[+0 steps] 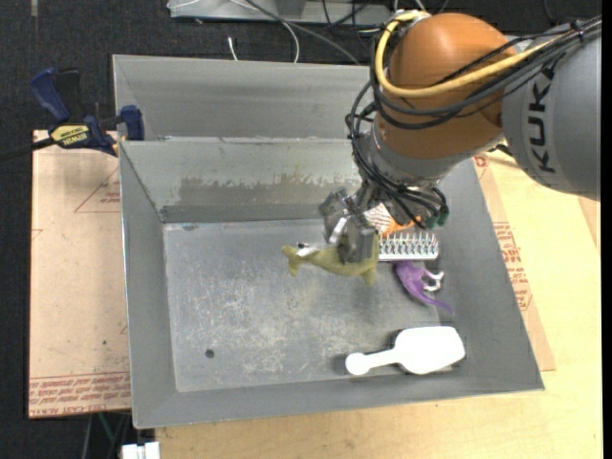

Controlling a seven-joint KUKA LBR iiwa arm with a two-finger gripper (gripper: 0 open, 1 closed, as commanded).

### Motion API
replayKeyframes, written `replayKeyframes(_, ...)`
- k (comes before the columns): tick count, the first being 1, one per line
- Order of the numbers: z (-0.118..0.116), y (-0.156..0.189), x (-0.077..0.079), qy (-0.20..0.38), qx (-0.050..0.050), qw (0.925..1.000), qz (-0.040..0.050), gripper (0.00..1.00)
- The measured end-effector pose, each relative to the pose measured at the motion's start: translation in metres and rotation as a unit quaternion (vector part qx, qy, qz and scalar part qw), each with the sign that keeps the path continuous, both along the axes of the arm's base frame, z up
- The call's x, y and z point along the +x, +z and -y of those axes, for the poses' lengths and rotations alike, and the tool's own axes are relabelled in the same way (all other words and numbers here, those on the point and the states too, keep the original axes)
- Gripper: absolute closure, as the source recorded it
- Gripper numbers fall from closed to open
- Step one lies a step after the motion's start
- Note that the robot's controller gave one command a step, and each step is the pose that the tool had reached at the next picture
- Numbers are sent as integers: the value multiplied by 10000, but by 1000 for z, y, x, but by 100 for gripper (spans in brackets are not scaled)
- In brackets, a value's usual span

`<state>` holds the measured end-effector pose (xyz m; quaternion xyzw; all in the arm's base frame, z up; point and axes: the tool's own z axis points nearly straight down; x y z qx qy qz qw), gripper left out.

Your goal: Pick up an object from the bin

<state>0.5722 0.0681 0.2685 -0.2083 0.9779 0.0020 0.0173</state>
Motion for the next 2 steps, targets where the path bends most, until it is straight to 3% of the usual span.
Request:
replayKeyframes(1,22,22,43,1291,-27,9916,65,100)
replayKeyframes(2,7,-34,3,60,19,10000,-11,100)
